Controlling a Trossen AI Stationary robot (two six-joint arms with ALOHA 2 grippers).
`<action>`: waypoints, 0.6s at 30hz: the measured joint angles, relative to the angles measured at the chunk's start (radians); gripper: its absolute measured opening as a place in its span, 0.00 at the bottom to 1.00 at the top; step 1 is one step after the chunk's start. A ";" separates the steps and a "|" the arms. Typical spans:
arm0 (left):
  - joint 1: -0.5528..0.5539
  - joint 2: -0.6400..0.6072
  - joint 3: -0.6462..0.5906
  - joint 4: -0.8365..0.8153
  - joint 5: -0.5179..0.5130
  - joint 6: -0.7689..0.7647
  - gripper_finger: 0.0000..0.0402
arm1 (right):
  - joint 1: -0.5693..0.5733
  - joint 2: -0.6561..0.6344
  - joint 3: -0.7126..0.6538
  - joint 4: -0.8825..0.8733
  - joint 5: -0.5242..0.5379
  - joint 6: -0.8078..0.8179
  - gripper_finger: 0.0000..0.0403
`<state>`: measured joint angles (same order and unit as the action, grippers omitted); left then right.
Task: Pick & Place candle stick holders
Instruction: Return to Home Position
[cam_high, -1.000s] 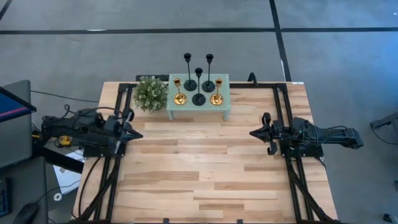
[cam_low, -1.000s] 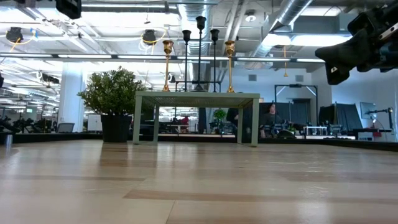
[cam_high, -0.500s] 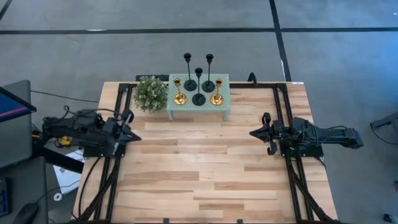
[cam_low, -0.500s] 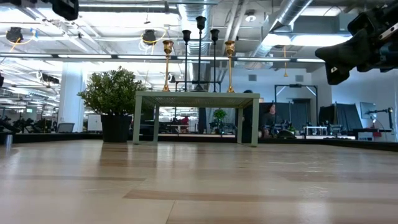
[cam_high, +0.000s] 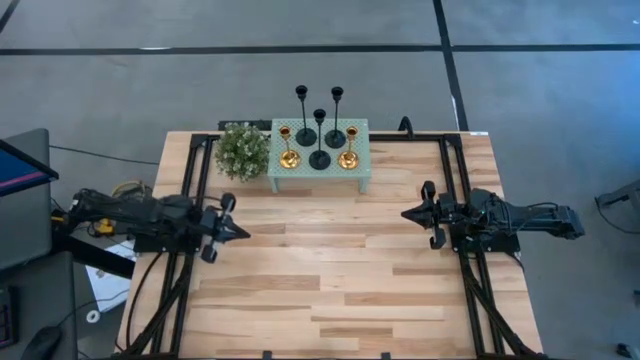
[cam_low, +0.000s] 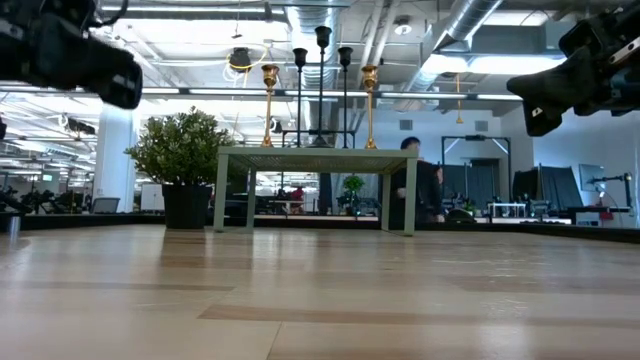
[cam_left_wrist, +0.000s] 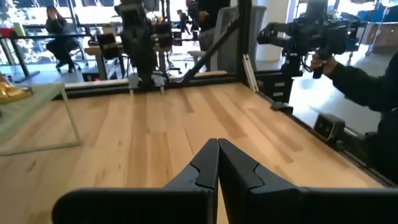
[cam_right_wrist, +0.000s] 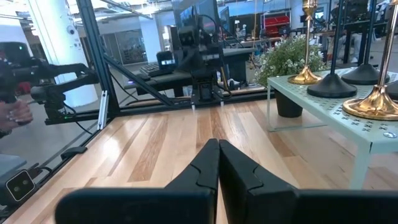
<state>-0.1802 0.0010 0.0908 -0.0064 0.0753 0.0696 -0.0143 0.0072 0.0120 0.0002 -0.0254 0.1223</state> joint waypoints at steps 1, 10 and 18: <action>0.000 0.000 -0.016 0.014 0.000 0.000 0.02 | 0.000 0.000 0.000 0.000 0.000 0.000 0.00; 0.000 0.000 -0.082 0.031 -0.001 -0.004 0.02 | 0.000 0.000 0.000 0.000 0.000 0.000 0.00; 0.000 0.000 -0.083 0.033 -0.006 0.008 0.02 | 0.000 0.000 0.000 0.000 0.000 0.002 0.00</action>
